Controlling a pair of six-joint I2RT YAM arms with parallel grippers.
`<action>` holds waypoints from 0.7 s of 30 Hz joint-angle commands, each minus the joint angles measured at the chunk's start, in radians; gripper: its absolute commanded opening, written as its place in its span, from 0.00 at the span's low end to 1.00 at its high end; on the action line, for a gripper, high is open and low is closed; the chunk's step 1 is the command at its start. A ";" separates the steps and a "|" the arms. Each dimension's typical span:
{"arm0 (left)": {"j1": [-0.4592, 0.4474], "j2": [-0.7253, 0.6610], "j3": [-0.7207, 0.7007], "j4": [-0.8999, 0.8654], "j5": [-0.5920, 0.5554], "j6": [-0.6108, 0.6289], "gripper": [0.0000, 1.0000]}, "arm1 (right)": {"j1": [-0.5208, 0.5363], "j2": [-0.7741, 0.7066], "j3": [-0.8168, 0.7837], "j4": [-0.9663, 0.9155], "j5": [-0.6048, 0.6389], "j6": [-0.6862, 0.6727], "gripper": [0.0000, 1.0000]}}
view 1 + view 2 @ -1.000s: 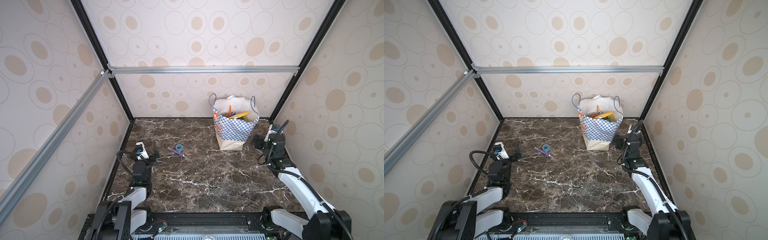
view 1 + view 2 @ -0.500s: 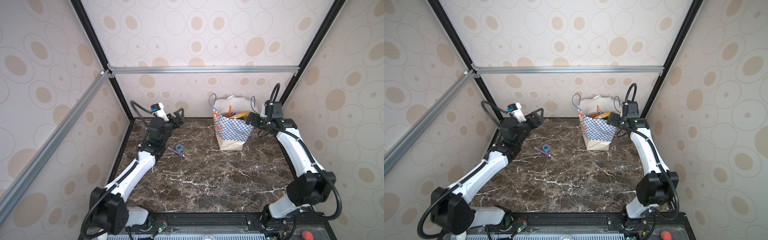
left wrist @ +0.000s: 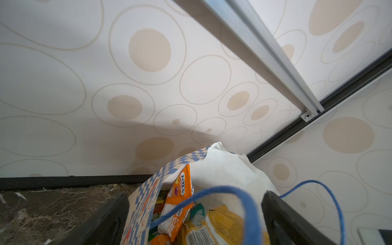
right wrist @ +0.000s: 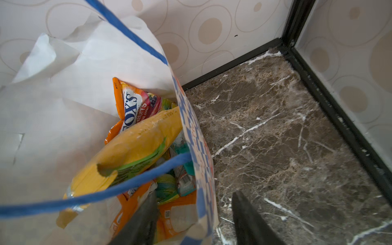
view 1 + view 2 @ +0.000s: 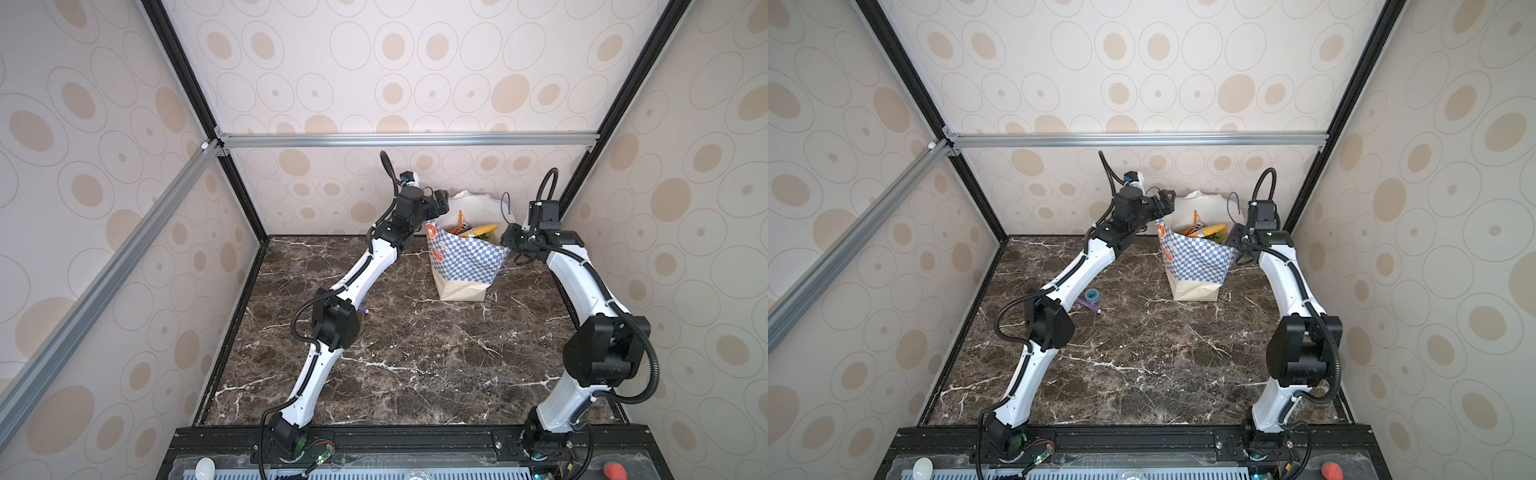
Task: Take the snacks out of the paper bag
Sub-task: Move the paper bag to the center of the table.
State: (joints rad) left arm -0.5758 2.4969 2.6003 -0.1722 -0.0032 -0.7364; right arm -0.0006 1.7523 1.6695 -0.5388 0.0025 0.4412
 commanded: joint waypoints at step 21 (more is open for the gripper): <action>-0.005 -0.363 -0.429 -0.165 0.002 0.090 0.00 | 0.089 -0.254 -0.292 0.171 -0.322 0.184 0.01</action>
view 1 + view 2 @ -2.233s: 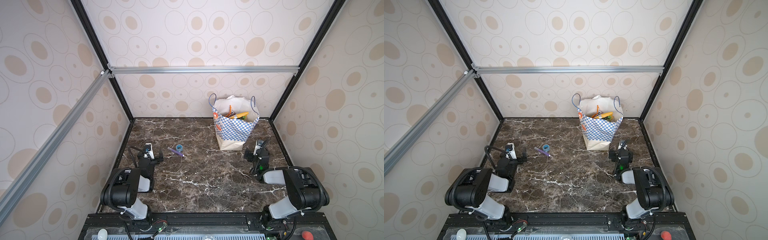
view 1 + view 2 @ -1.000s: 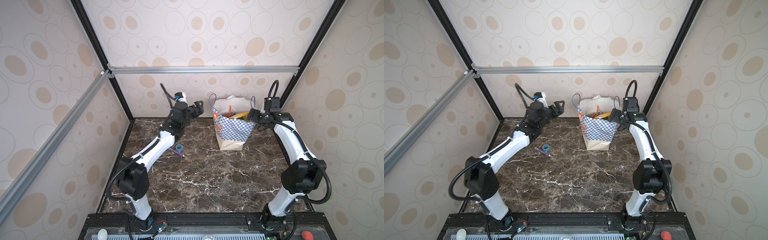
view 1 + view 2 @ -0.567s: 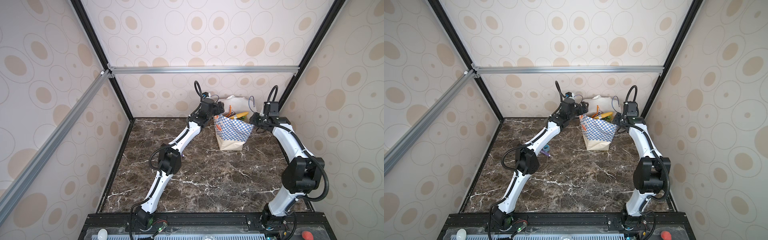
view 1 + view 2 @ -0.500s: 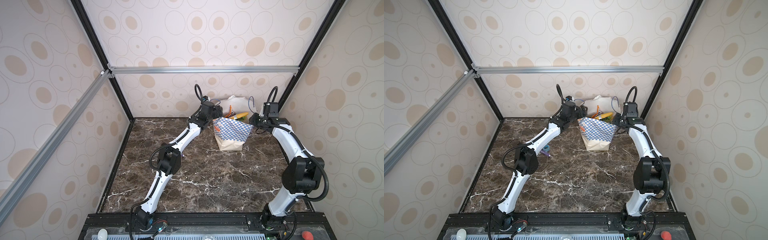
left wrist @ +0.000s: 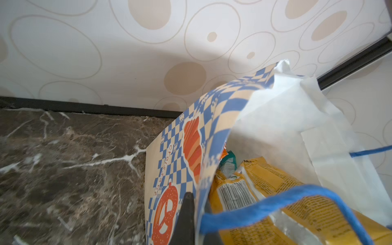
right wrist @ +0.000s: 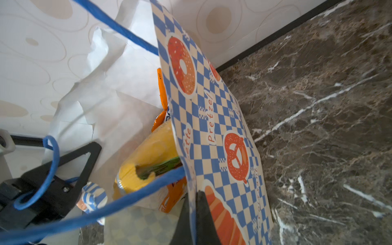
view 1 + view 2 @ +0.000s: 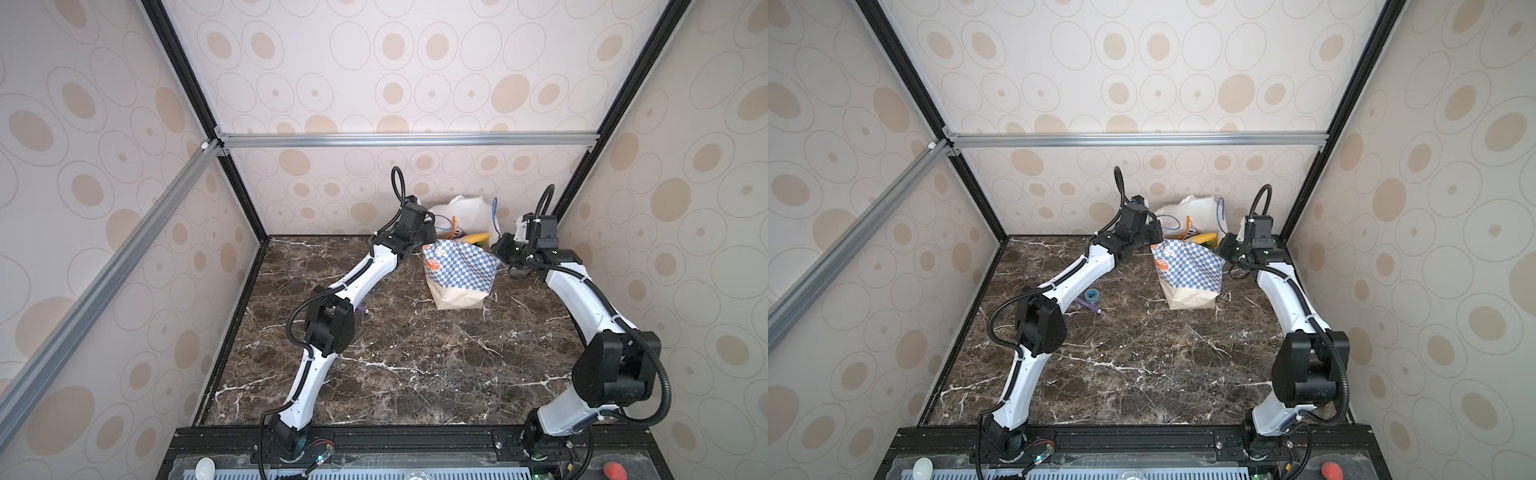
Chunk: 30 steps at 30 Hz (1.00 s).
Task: Take the snacks out of the paper bag
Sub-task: Move the paper bag to the center of the table.
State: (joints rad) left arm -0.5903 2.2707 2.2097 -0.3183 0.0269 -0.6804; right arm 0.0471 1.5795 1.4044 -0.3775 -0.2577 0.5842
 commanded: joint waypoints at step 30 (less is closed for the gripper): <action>0.043 -1.120 -0.878 0.168 0.010 0.191 0.92 | 0.551 -0.353 0.125 -0.328 0.417 -0.173 0.47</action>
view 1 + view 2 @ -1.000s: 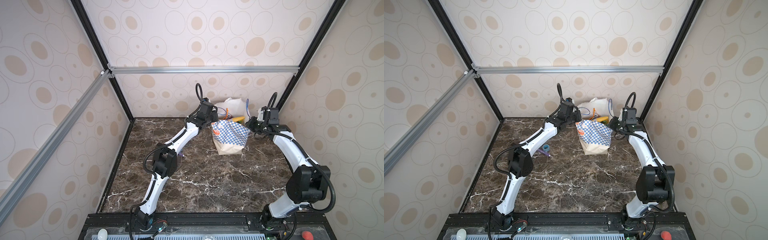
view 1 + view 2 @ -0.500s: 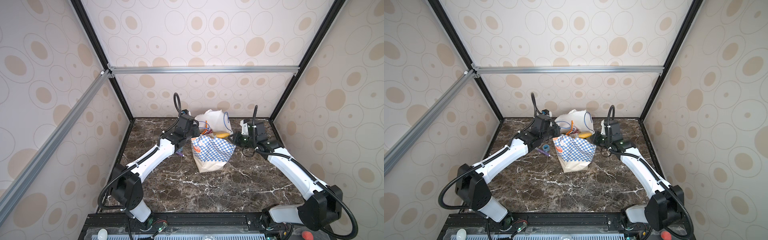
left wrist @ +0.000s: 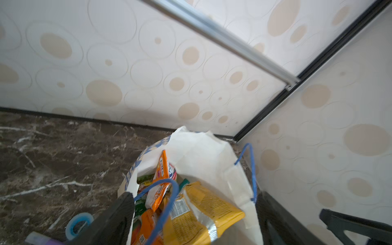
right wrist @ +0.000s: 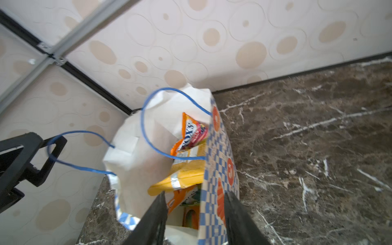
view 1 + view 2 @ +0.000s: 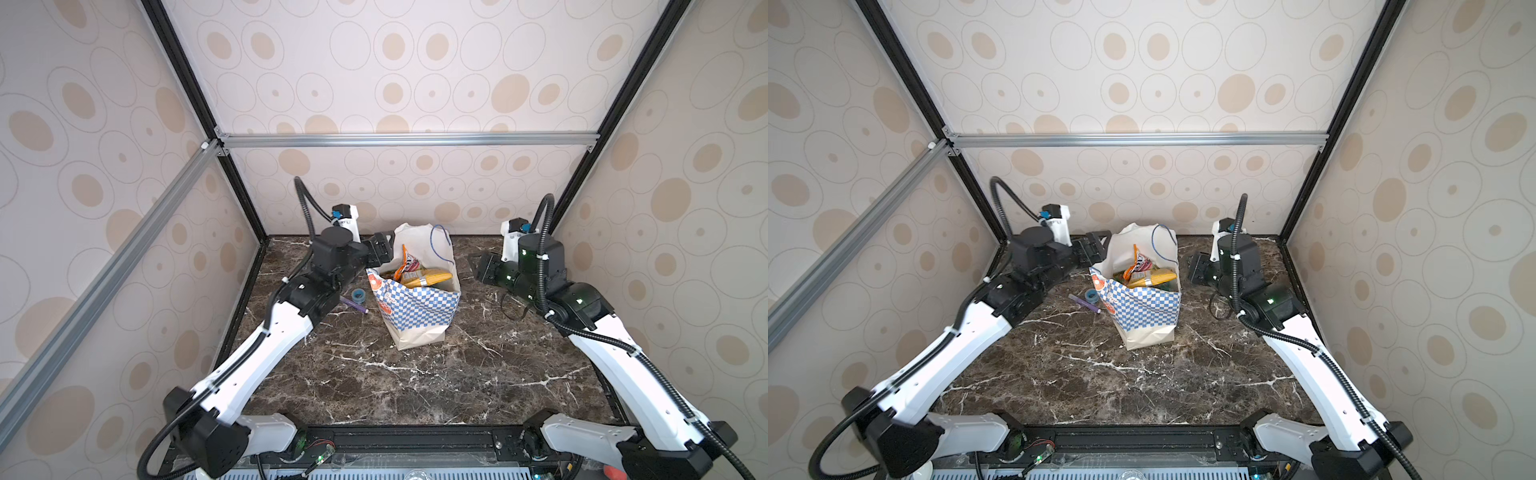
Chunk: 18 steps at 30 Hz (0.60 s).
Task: Take the snacks out of the paper bag
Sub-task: Move the paper bag to the center of the table, then pick up the snack from the paper bag.
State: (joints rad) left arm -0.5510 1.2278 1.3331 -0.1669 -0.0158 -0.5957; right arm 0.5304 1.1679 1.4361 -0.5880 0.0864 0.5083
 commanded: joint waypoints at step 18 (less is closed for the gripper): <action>0.002 -0.246 -0.101 -0.269 0.223 0.686 0.97 | 0.249 0.974 1.230 -0.901 -0.032 -0.307 0.68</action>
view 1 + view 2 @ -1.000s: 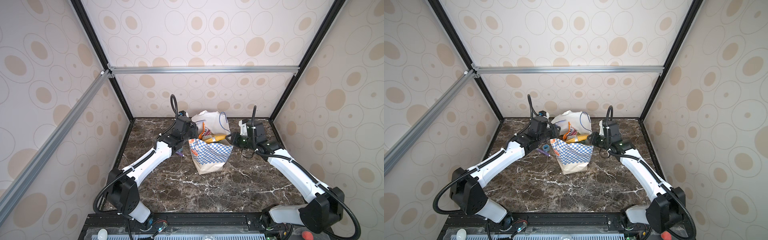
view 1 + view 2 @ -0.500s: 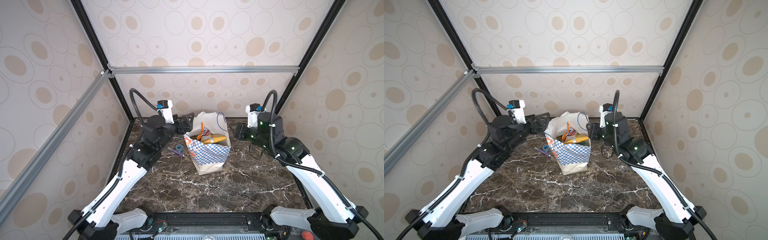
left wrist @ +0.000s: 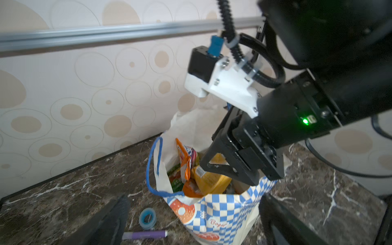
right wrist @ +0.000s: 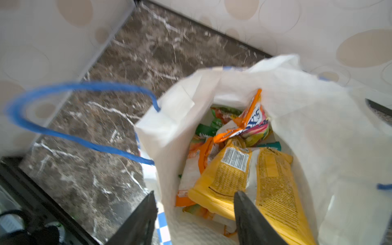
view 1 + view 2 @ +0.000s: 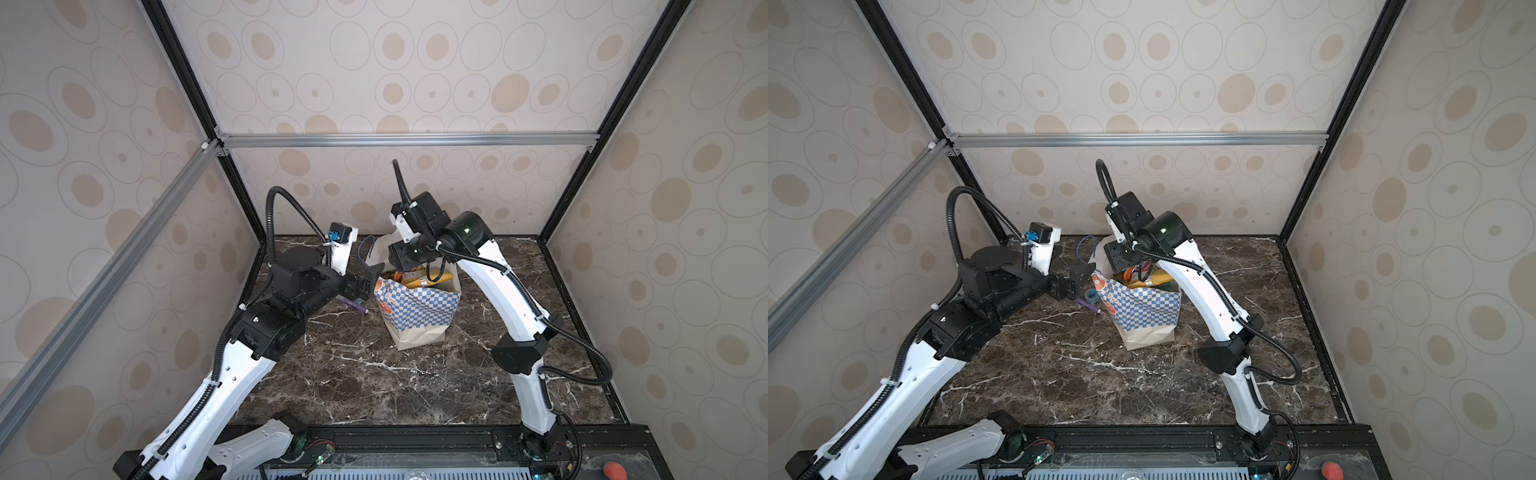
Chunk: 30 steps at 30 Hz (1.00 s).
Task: Take the snacks out of the paper bag
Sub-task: Pick up the snack from the paper bag.
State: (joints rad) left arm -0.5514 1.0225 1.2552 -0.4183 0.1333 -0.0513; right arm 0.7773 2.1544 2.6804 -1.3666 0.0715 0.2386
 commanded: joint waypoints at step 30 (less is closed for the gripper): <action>0.006 -0.194 -0.413 0.339 0.166 0.195 0.98 | -0.040 0.175 -0.313 -0.046 0.069 -0.018 0.79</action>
State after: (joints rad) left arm -0.5507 0.8394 0.8478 -0.1276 0.2676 0.1291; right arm 0.7341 2.2906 2.3943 -1.4174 0.0891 0.2184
